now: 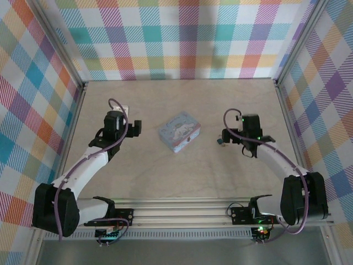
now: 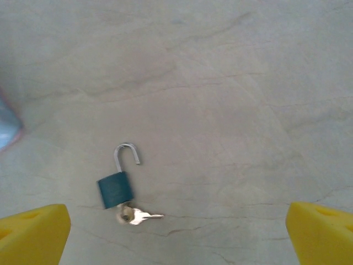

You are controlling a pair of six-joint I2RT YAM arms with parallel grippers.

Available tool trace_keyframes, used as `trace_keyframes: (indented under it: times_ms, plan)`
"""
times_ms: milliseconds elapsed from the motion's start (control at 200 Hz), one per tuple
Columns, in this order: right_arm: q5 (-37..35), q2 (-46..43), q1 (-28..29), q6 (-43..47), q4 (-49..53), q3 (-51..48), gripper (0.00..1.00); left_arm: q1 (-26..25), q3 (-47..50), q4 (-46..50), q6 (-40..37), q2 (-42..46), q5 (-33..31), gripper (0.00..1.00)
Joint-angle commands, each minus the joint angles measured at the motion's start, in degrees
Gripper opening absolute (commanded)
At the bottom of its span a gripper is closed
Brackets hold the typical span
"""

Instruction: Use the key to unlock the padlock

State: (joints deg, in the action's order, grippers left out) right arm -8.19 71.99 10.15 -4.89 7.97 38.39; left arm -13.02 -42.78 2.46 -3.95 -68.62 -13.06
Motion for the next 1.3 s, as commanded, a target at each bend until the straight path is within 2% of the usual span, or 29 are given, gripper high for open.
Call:
trace_keyframes:
  times_ms: [0, 185, 315, 490, 625, 715, 785, 875, 1295]
  plan:
    - [-4.0, -2.4, -0.6, 1.5, -21.8, -7.1, 1.0, 4.9, 5.5, -8.9, 0.8, 0.0, 3.1, 1.0]
    - [-5.0, 0.3, -0.8, 3.8, -39.0, -14.7, 1.0, 8.0, 15.9, -23.6, 1.6, -0.4, 4.8, 1.0]
    - [-5.5, 3.2, -1.3, 5.1, -49.8, -18.7, 1.0, 9.1, 19.9, -33.4, 3.3, -4.0, 6.1, 1.0]
    - [-3.4, 6.9, -3.5, 6.5, -59.2, -21.2, 1.0, 9.2, 20.3, -44.1, 2.9, -11.7, 8.0, 1.0]
    - [-0.8, 12.6, -4.8, 6.5, -64.8, -21.3, 1.0, 9.5, 18.6, -46.7, 2.0, -18.0, 9.8, 1.0]
    - [-1.5, 17.1, -4.9, 6.6, -69.3, -20.9, 1.0, 9.5, 18.8, -48.8, 1.6, -20.7, 10.7, 1.0]
    - [-2.5, 15.9, -5.0, 5.3, -61.6, -17.9, 1.0, 9.4, 18.4, -48.3, 1.9, -21.1, 10.1, 1.0]
    - [-1.8, 16.1, -6.8, 3.5, -58.6, -16.4, 1.0, 9.5, 18.4, -48.6, 1.9, -21.3, 10.0, 1.0]
    - [-1.6, 16.1, -7.6, 2.8, -58.7, -16.3, 1.0, 9.5, 18.4, -48.5, 1.9, -21.1, 10.0, 1.0]
